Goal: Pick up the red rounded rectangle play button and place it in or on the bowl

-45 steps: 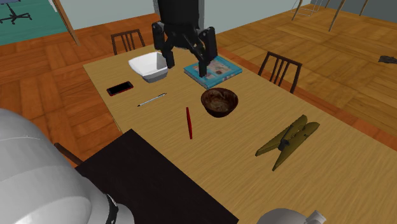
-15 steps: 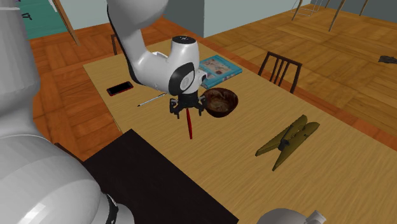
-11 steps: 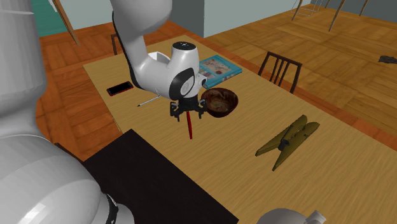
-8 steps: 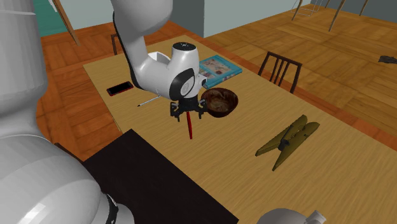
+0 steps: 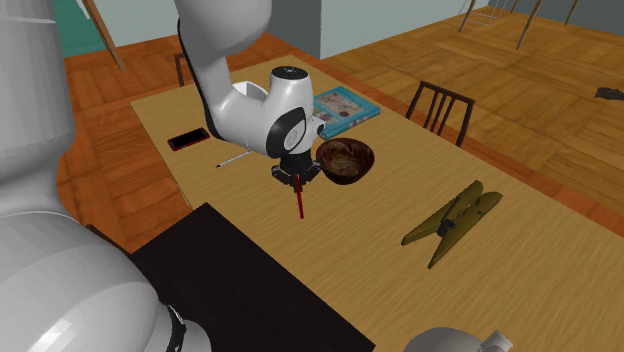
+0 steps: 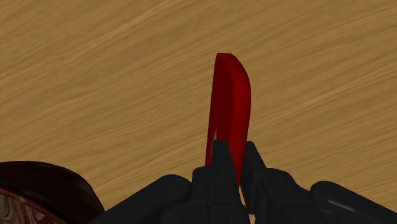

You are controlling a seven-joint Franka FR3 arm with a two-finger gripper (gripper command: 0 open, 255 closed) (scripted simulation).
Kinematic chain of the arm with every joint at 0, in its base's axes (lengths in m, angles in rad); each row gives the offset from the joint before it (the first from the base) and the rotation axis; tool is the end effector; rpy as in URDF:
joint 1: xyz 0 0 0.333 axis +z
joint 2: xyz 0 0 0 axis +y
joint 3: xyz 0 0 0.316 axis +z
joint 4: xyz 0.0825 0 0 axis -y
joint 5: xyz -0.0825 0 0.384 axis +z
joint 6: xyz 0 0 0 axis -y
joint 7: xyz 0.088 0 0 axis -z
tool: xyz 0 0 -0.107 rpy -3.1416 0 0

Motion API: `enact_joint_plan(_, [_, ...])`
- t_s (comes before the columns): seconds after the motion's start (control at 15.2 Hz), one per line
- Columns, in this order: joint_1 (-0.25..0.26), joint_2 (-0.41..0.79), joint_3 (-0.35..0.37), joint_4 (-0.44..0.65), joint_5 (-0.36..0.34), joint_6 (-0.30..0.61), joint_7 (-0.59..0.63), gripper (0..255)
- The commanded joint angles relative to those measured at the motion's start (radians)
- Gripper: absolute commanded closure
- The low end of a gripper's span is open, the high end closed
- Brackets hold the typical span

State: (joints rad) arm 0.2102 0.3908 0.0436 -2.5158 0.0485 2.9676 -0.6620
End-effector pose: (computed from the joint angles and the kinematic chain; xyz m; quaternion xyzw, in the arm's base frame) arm 0.4463 0.1141 0.1382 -0.9075 -0.4187 -0.0325 0.0067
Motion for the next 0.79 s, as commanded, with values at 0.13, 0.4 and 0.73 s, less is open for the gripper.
enact_joint_plan(0.13, [0.000,-0.001,0.000,0.000,0.000,-0.001,0.000,255])
enact_joint_plan(0.4, [0.000,-0.032,0.000,-0.008,0.000,-0.024,0.001,255])
enact_joint_plan(0.73, [0.000,-0.112,0.001,-0.025,0.001,-0.089,0.002,255])
